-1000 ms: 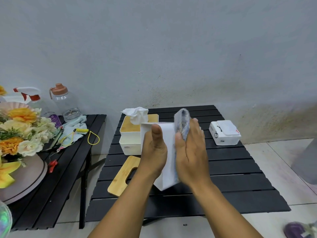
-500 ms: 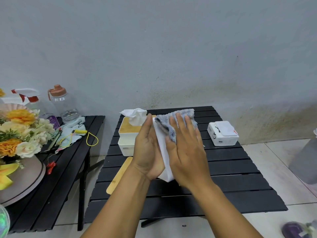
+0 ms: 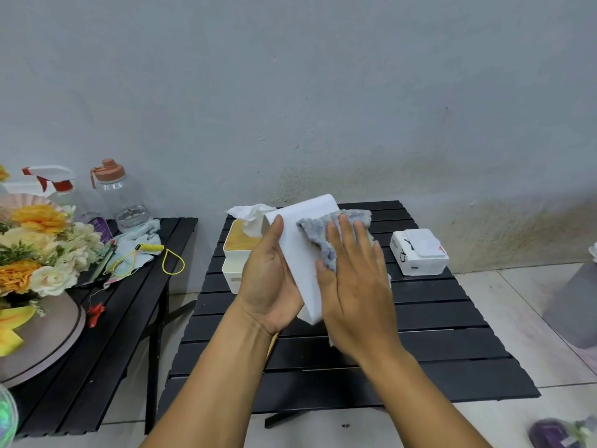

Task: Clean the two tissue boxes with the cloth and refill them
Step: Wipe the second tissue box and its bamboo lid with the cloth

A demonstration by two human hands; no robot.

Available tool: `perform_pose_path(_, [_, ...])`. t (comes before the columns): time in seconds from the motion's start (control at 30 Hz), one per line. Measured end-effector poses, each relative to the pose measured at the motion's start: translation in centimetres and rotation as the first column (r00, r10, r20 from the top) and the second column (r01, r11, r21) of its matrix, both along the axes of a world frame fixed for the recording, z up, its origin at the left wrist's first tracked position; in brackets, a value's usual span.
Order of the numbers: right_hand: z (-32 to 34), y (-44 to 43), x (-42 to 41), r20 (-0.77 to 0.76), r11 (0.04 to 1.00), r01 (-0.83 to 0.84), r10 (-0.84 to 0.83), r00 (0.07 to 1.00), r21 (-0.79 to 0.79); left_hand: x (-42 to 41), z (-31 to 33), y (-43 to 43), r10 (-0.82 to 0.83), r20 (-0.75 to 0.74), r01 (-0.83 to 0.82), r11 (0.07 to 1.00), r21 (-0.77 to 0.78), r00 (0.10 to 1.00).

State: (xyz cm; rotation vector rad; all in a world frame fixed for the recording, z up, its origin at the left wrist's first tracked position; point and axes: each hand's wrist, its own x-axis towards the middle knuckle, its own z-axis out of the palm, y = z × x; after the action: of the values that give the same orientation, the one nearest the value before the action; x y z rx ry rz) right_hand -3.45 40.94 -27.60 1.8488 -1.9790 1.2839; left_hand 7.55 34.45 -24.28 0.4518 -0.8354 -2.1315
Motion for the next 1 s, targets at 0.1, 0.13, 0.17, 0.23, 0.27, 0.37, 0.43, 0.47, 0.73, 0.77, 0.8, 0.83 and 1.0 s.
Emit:
perform_pose_path(0.1, [-0.5,0.4,0.8,-0.097,0.999,-0.038,0.037,0.995,-0.014,0.1,-0.2,-0.3,-0.018,0.014,0.018,1.0,0.007,1.0])
perform_pose_path(0.13, [-0.9,0.7,1.3,-0.156,0.996,-0.092,0.088,0.984,-0.019,0.3,-0.2,-0.5,-0.012,0.009,0.012,1.0,0.019,1.0])
perform_pose_path(0.17, [-1.2,1.1,1.8,-0.202,0.989,-0.146,0.14,0.969,-0.013,0.5,-0.1,-0.6,-0.001,-0.001,0.001,0.999,0.038,1.0])
perform_pose_path(0.23, [-1.5,1.7,2.2,-0.248,0.976,-0.22,0.213,0.945,0.0,1.1,-0.2,-0.9,0.031,-0.016,-0.03,0.997,0.066,0.999])
perform_pose_path(0.27, [-1.4,1.8,2.2,-0.265,0.971,-0.24,0.23,0.936,-0.004,1.4,-0.1,-1.1,0.047,-0.017,-0.046,0.996,0.071,0.999])
perform_pose_path(0.37, [-0.9,1.4,1.3,-0.268,0.975,-0.211,0.186,0.945,-0.069,1.4,0.1,-1.1,0.072,0.003,-0.072,0.995,0.07,0.997])
perform_pose_path(0.43, [-0.6,0.8,0.1,-0.111,0.986,-0.099,0.084,0.99,-0.137,1.0,0.3,-0.7,0.07,-0.021,-0.068,0.996,0.053,0.997])
perform_pose_path(0.47, [-0.5,0.5,-0.4,0.024,0.986,-0.046,0.051,0.998,-0.158,0.7,0.2,-0.5,0.057,-0.025,-0.056,0.998,0.029,0.998])
perform_pose_path(0.73, [-0.9,-0.2,-0.7,0.536,0.958,0.168,-0.017,0.844,-0.233,-0.8,0.3,2.1,-0.033,0.134,0.05,0.991,-0.125,0.99])
perform_pose_path(0.77, [-0.8,-0.2,-0.8,0.54,0.953,0.186,-0.029,0.841,-0.239,-0.8,0.3,2.2,-0.046,0.187,0.077,0.983,-0.164,0.981])
perform_pose_path(0.8, [-0.8,-0.3,-0.9,0.538,0.949,0.196,-0.035,0.842,-0.245,-0.8,0.2,2.2,-0.042,0.244,0.096,0.973,-0.211,0.969])
perform_pose_path(0.83, [-0.7,-0.4,-1.0,0.53,0.948,0.198,-0.039,0.847,-0.248,-0.8,0.1,2.2,-0.018,0.303,0.096,0.965,-0.246,0.953])
perform_pose_path(1.0, [-1.1,-0.3,-0.1,0.294,0.954,0.1,-0.013,0.956,-0.284,-0.9,-0.2,1.4,0.046,0.373,0.036,0.977,-0.211,0.927])
